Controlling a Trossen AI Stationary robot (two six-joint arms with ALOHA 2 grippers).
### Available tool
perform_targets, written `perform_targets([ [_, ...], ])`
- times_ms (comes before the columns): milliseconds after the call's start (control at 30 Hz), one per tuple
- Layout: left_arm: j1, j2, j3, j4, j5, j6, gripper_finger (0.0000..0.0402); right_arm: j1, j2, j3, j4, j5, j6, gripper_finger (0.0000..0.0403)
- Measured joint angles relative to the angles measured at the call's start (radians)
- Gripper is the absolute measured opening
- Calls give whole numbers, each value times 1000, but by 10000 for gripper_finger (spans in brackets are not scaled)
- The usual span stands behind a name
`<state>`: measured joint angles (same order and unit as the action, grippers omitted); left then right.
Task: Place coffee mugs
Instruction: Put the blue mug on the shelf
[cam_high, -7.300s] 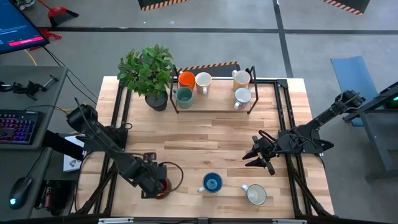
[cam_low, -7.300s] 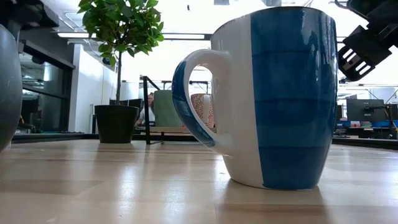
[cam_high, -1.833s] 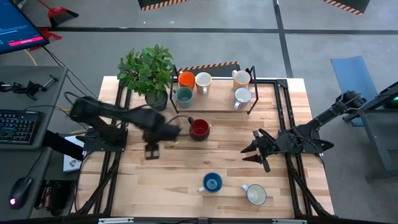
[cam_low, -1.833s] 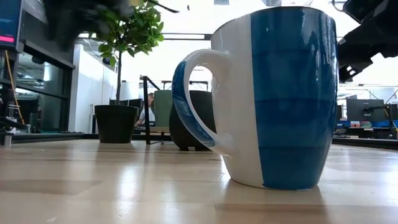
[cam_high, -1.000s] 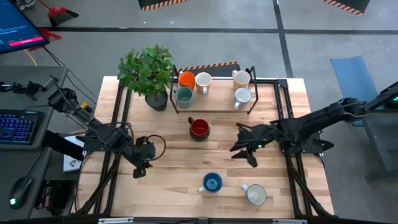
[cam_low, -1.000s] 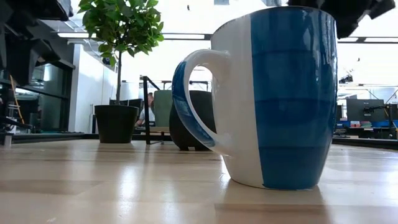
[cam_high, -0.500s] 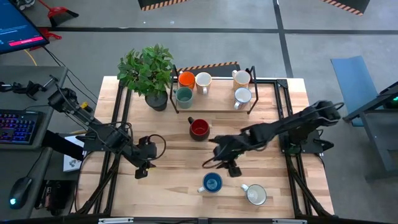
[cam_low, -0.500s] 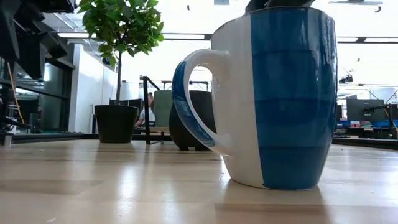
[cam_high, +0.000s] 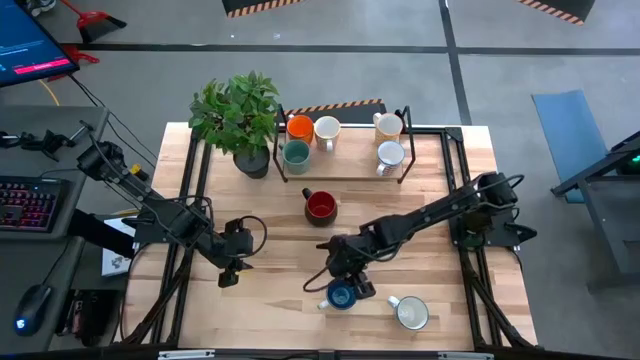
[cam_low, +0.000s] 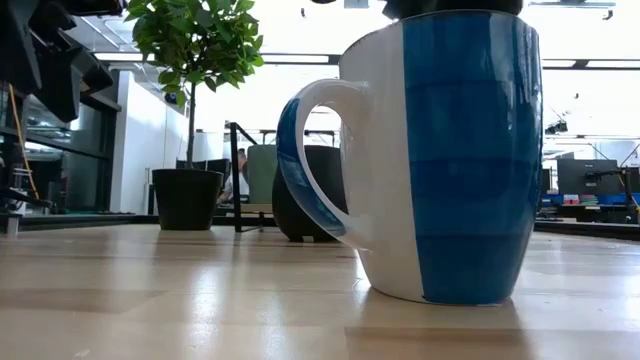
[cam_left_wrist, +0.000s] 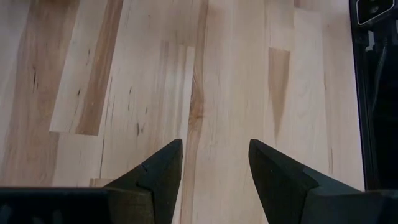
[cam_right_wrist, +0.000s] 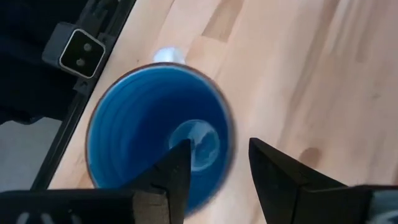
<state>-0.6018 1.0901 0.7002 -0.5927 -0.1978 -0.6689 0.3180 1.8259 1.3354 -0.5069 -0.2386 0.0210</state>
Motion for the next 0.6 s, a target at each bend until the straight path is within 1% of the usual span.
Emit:
perform_targets([
  [200,0,0,0,18,0,0,172,28,43,0,17,6,33,142],
  [267,0,0,0,21,0,0,172,36,55,0,34,22,31,142],
  [433,0,0,0,23,-5,0,172,39,70,0,69,37,31,142],
  [600,0,0,0,30,-22,0,172,35,74,0,66,53,31,142],
])
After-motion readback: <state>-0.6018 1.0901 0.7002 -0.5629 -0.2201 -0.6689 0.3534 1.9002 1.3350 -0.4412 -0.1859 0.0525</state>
